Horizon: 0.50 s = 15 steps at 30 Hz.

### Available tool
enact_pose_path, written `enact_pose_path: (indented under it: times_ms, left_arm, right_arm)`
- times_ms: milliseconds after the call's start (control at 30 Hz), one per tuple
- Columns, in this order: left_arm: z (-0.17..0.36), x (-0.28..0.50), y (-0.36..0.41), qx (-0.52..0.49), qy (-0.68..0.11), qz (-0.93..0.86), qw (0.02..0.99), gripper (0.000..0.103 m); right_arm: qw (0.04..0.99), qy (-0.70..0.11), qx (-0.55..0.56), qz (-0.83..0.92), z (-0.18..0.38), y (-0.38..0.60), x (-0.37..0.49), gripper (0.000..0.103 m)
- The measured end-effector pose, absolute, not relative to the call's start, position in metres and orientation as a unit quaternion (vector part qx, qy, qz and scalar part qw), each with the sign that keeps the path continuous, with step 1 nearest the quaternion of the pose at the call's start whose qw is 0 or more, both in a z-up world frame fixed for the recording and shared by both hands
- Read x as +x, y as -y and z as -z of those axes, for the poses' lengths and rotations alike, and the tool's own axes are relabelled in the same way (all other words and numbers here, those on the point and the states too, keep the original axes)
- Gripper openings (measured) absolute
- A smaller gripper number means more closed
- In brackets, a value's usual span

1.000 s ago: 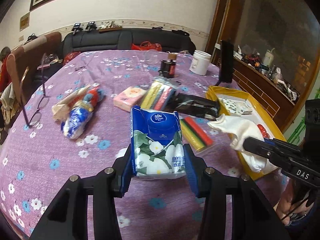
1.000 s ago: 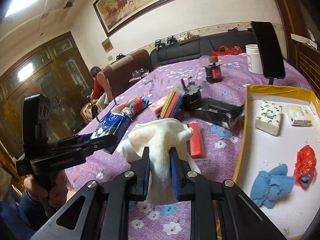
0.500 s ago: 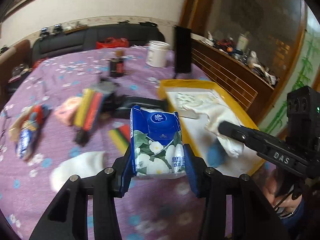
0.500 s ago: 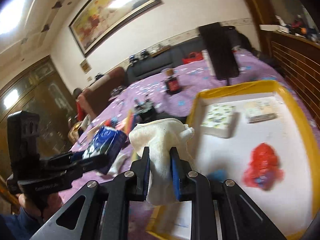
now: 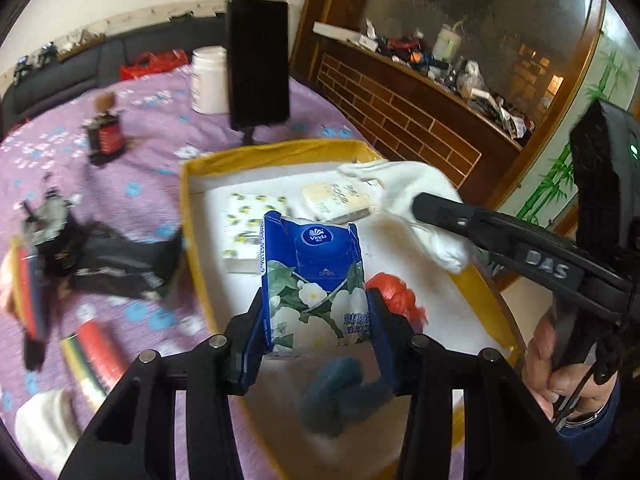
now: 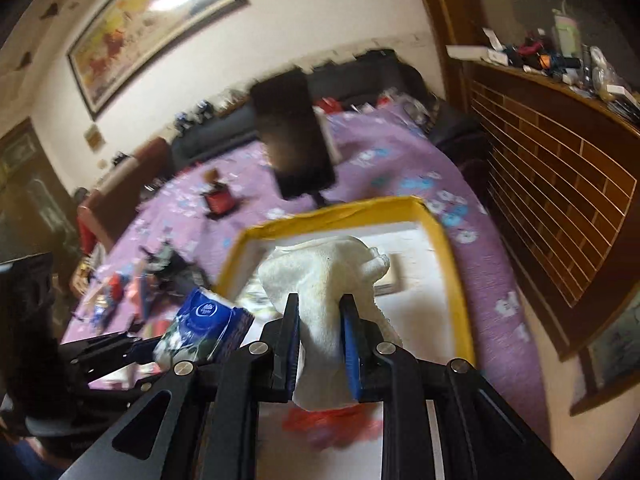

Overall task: Organize soft objects
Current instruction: 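Carry the towel and Vinda pack over the tray and lower them, then open both grippers to release the towel and Vinda pack in the tray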

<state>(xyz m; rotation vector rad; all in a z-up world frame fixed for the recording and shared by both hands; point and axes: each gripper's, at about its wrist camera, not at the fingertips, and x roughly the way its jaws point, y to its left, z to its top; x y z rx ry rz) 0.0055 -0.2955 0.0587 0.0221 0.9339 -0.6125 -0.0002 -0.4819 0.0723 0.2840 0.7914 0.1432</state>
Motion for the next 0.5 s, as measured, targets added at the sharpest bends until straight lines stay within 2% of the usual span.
enact_pose_path:
  times_ms: [100, 333, 433, 500]
  left_arm:
    - [-0.048, 0.014, 0.309, 0.012, -0.457, 0.292, 0.840, 0.046]
    - [-0.026, 0.021, 0.319, 0.017, -0.481, 0.291, 0.827, 0.046]
    - [-0.022, 0.022, 0.319, 0.013, -0.485, 0.293, 0.824, 0.046]
    - [-0.022, 0.023, 0.318, 0.007, -0.486, 0.291, 0.824, 0.049]
  right_arm:
    - [0.898, -0.419, 0.127, -0.047, -0.060, 0.487, 0.013, 0.022]
    - [0.889, -0.438, 0.129, -0.038, -0.047, 0.492, 0.015, 0.022]
    - [0.886, -0.445, 0.126, -0.032, -0.042, 0.491, 0.018, 0.036]
    - [0.887, -0.443, 0.129, -0.034, -0.042, 0.491, 0.018, 0.054]
